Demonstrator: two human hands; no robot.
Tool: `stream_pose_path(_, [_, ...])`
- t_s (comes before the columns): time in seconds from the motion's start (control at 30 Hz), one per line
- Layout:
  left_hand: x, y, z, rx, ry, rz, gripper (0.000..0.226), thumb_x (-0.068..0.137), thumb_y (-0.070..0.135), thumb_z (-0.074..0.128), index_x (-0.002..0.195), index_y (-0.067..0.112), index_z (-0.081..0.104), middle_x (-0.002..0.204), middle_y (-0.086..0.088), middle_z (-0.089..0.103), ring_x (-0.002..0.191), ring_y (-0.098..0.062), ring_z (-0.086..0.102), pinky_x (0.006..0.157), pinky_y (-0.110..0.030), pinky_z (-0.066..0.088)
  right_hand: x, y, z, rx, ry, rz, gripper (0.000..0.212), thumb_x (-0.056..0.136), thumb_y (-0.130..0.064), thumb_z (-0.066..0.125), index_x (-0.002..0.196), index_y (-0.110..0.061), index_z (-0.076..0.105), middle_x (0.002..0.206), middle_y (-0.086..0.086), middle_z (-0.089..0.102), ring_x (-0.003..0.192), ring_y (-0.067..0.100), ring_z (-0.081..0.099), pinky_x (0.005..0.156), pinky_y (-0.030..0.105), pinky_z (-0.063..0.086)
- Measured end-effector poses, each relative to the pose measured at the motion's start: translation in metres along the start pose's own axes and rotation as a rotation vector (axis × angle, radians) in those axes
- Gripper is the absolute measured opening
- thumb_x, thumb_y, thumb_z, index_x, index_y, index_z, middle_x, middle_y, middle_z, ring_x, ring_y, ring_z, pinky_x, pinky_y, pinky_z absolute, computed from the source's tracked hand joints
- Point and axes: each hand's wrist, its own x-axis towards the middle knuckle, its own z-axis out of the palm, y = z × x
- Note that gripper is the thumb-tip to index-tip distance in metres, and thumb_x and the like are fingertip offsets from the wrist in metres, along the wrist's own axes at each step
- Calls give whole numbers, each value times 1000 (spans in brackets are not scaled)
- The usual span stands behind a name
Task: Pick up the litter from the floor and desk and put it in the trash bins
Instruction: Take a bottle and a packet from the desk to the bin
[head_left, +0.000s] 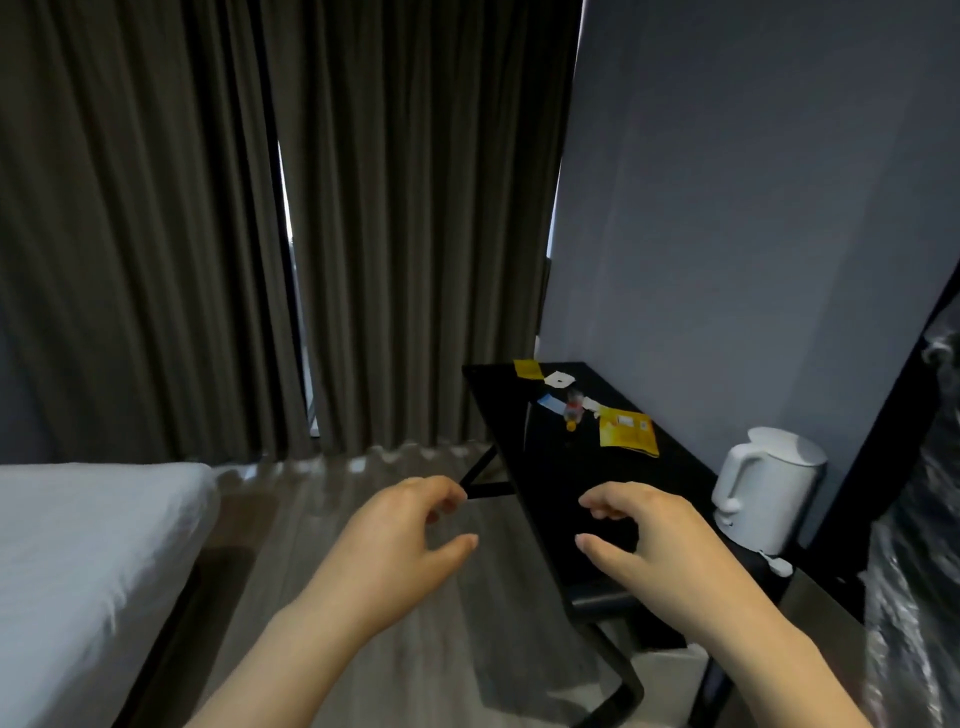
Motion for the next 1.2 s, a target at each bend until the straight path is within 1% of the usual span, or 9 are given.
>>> stream_pose_path(0.27, [142,-88,10,-69,-20,45,36,78,44,66,112,33,61,103,19,62,95,5,57,86,-16,47,132,17,36,1,-28,155,37,86,-42,64,122,-37,56,111,-21,56,104,-3,52,88,17,46])
stream_pose_path(0.43, [225,-122,34,-106,-96,104,36,77,40,68,111,30,62,102,15,63,95,3,59,87,-21,49,193,38,61,45,-22,245,39,85,-40,66,123,-36,57,113,-19,57,106,-2,54,89,21,49])
stream_pose_path(0.53, [269,-132,54,-124,-140,115,33,78,38,69,109,28,63,102,13,63,94,0,60,88,-26,50,228,60,72,35,-38,274,41,85,-42,65,125,-35,56,116,-18,58,108,-3,54,90,19,48])
stream_pose_path(0.6, [301,-138,69,-115,-159,126,34,78,38,70,109,28,62,102,14,63,94,0,60,88,-23,49,254,80,78,26,-26,284,42,85,-43,65,126,-35,55,116,-17,59,107,-3,53,86,15,46])
stream_pose_path(0.7, [348,-146,94,-105,-172,134,34,78,35,70,110,27,62,103,13,62,93,3,59,85,-11,45,295,118,87,43,-14,299,41,85,-43,65,124,-35,57,114,-18,59,105,-4,54,83,13,44])
stream_pose_path(0.87, [426,-148,127,-86,-209,113,34,79,33,71,112,25,62,104,10,64,94,0,59,87,-17,47,368,180,97,130,3,332,38,81,-41,70,118,-36,61,105,-19,60,101,-4,55,81,13,43])
stream_pose_path(1.03, [488,-161,160,-104,-235,84,32,80,30,71,110,24,63,102,11,64,92,3,59,79,-3,39,422,232,109,171,-30,346,37,82,-41,69,118,-36,61,105,-20,60,99,-4,55,71,5,38])
stream_pose_path(1.13, [516,-174,179,-113,-272,64,32,80,28,72,109,21,63,100,9,64,93,1,59,82,-8,42,441,253,124,185,-57,373,36,81,-41,70,115,-36,61,103,-21,59,100,-5,55,68,1,37])
stream_pose_path(1.2, [538,-184,191,-137,-295,56,31,79,27,72,108,20,63,97,10,64,92,0,60,80,-6,42,455,265,133,179,-55,396,36,81,-42,70,115,-37,62,101,-22,59,98,-7,55,67,1,37])
